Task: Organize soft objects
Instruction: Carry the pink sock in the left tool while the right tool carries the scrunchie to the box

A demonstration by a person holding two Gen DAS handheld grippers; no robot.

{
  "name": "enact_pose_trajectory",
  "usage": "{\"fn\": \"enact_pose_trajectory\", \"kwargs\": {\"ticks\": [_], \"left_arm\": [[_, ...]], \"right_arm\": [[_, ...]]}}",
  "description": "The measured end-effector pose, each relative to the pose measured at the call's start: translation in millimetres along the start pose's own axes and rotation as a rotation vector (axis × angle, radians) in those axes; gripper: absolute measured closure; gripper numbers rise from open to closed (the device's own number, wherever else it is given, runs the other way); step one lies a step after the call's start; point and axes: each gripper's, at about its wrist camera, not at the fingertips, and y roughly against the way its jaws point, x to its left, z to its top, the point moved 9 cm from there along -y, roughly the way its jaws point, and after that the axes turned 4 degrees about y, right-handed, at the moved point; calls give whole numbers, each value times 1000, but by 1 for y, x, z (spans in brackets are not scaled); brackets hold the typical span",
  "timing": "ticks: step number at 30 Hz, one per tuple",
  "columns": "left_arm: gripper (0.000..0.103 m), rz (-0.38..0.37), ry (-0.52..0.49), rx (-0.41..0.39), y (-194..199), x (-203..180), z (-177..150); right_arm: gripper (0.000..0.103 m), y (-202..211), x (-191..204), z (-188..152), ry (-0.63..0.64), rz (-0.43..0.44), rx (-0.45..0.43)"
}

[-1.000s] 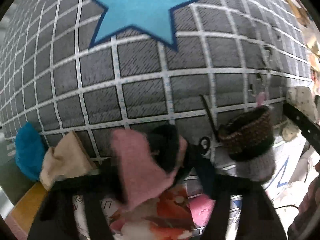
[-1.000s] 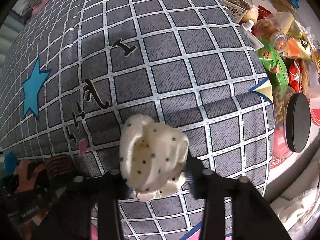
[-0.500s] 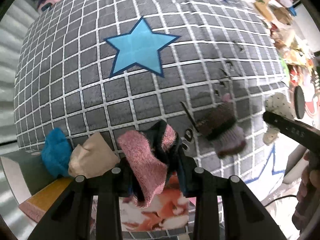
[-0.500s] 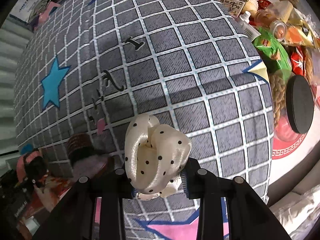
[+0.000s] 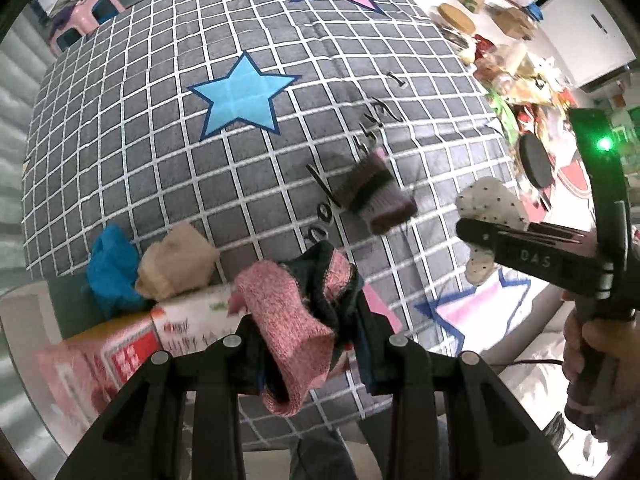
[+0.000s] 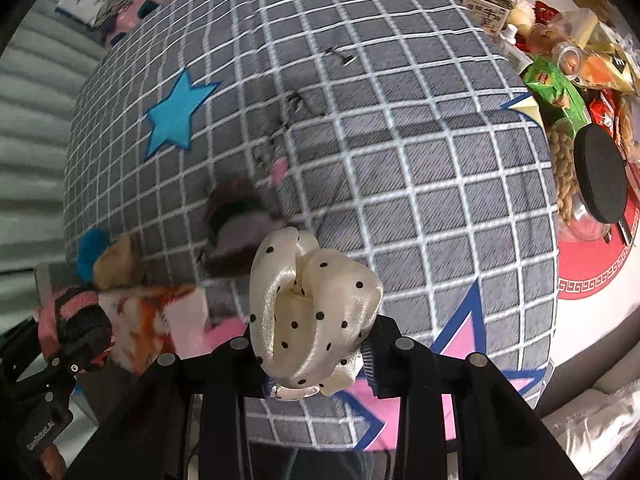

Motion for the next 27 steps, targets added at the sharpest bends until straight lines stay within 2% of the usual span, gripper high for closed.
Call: {"fn": "enact_pose_trajectory", "kwargs": {"ticks": [2,7,12,27], "left_arm": [[67,-2,-7,4,1,0,-9],[67,-10,-40,2,12,-7,-42],[67,-7,-26,-9,20,-3,-70],[66,27,158,-112,65,65,-128]], "right_arm": [[69,2,17,-19,20,4,7],[69,3,35,-41,81,10,24],[69,6,60,-64,138,26,35],[69,13,162,-109,348,56,29]]}}
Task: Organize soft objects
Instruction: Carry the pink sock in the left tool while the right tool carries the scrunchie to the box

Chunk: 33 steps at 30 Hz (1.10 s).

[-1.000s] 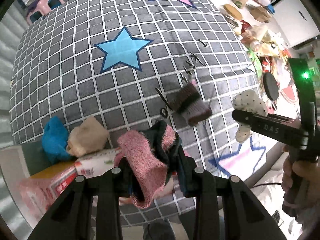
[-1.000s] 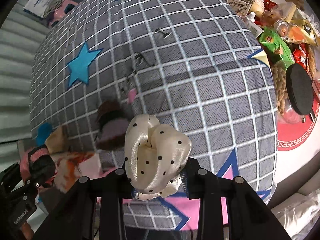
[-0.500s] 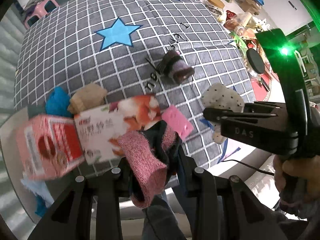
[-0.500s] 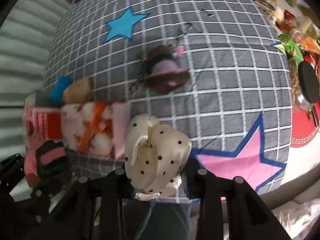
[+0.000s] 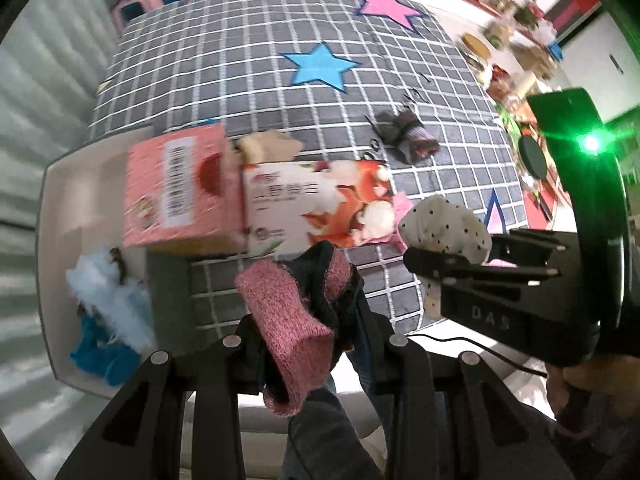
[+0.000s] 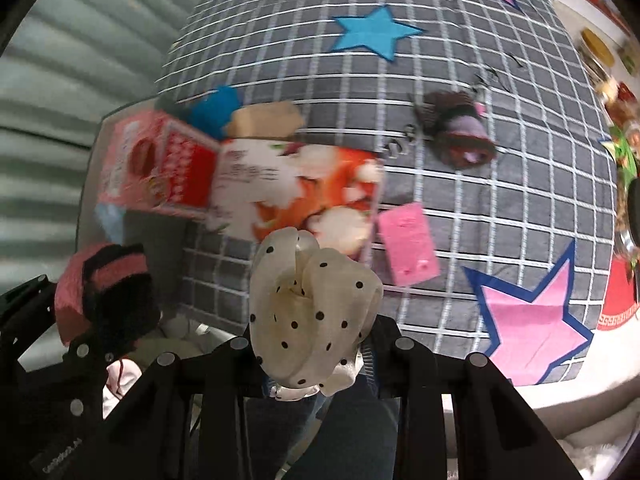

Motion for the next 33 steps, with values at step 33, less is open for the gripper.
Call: {"fn": "enact_pose_trajectory", "kwargs": {"ticks": [33], "left_arm": [[66,43,391,-157,44,155,-52]], "right_arm": [[69,-4,183,11,400,-30,6]]}}
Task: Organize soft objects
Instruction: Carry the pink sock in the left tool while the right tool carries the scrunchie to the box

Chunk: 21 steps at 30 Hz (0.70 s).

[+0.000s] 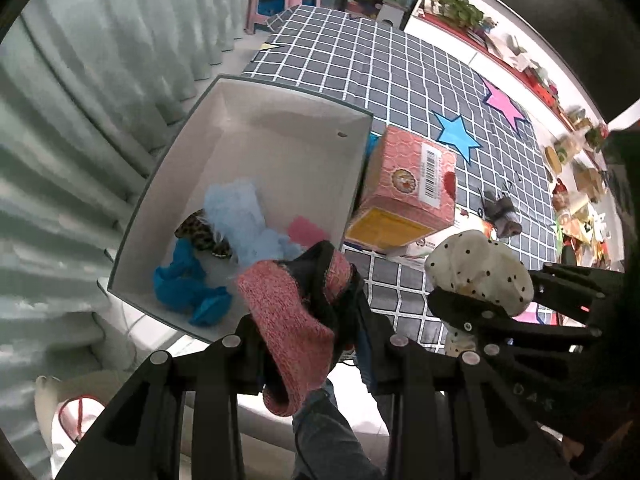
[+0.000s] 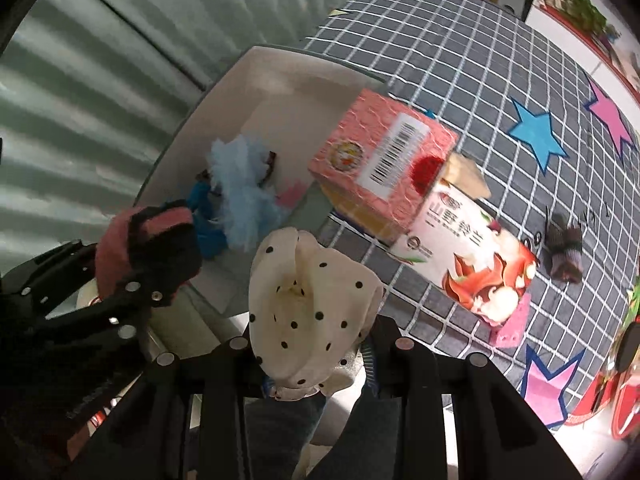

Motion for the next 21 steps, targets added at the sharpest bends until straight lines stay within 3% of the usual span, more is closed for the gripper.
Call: {"fn": "enact_pose_trajectory", "kwargs": {"ticks": [21], "left_arm": [[66,27,135,-47,7,51,29]], "right_arm": [[69,10,30,53,85,21,-11]]}}
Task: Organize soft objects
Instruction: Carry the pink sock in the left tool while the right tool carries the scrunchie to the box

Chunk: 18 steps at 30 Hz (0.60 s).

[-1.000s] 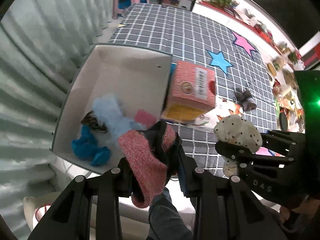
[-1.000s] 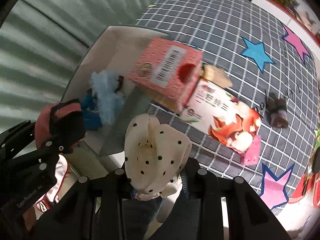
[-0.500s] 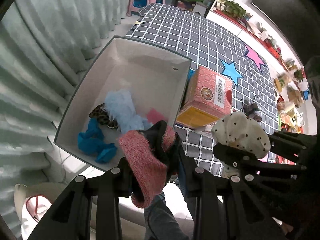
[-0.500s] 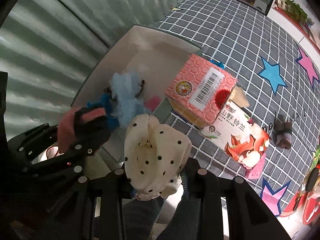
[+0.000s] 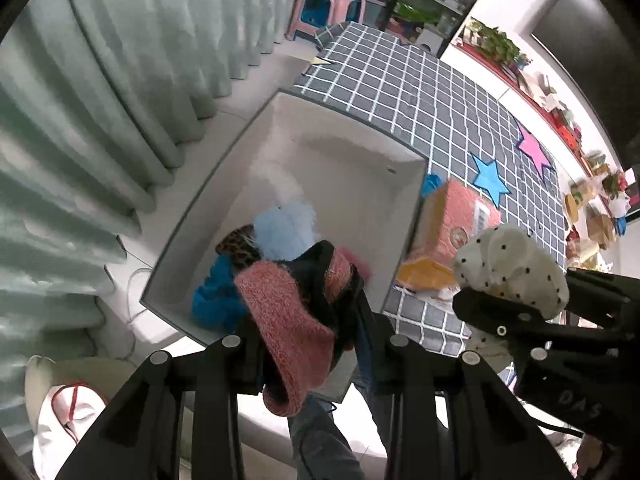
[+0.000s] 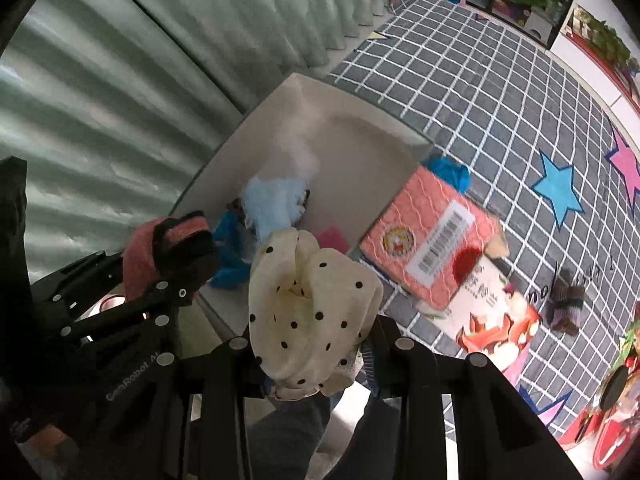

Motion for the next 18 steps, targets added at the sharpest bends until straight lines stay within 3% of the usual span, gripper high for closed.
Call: {"fn": "enact_pose_trajectory", "kwargs": {"ticks": [18], "left_arm": [[66,18,21,14,-23,13,43]], "right_arm": [[69,-10,-16,63,-37,14,-12]]}}
